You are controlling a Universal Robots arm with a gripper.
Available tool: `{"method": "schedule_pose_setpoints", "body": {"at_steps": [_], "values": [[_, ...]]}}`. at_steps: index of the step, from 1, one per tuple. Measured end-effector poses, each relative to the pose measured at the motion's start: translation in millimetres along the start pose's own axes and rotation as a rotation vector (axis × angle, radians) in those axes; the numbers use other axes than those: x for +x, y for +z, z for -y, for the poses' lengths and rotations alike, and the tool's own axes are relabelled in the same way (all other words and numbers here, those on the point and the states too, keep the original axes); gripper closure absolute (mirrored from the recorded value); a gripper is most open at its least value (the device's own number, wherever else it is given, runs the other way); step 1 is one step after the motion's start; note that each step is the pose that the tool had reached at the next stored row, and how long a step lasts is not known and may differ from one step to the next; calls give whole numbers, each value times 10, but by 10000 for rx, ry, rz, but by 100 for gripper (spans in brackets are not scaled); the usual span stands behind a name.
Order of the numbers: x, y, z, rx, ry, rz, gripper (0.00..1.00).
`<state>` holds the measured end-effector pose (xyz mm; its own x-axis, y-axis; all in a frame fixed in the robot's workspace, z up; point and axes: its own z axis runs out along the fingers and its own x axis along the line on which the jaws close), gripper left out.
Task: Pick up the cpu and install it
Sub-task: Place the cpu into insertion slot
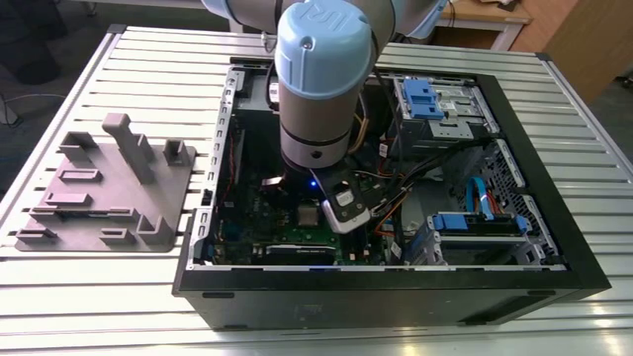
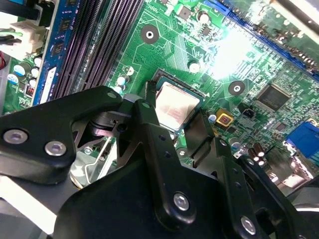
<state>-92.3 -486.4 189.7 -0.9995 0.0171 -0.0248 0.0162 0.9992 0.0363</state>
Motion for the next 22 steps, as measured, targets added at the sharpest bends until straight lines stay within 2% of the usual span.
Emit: {"method": "schedule_pose_setpoints", "body": {"at_steps": [18,20,21,22], "values": [[-16,17,-1,-6,0,3,53],[-17,17,-1,-6,-1,3,52],[-17,17,-1,-6,-1,2,45],[-17,17,-1,-5,0,2,45]]}}
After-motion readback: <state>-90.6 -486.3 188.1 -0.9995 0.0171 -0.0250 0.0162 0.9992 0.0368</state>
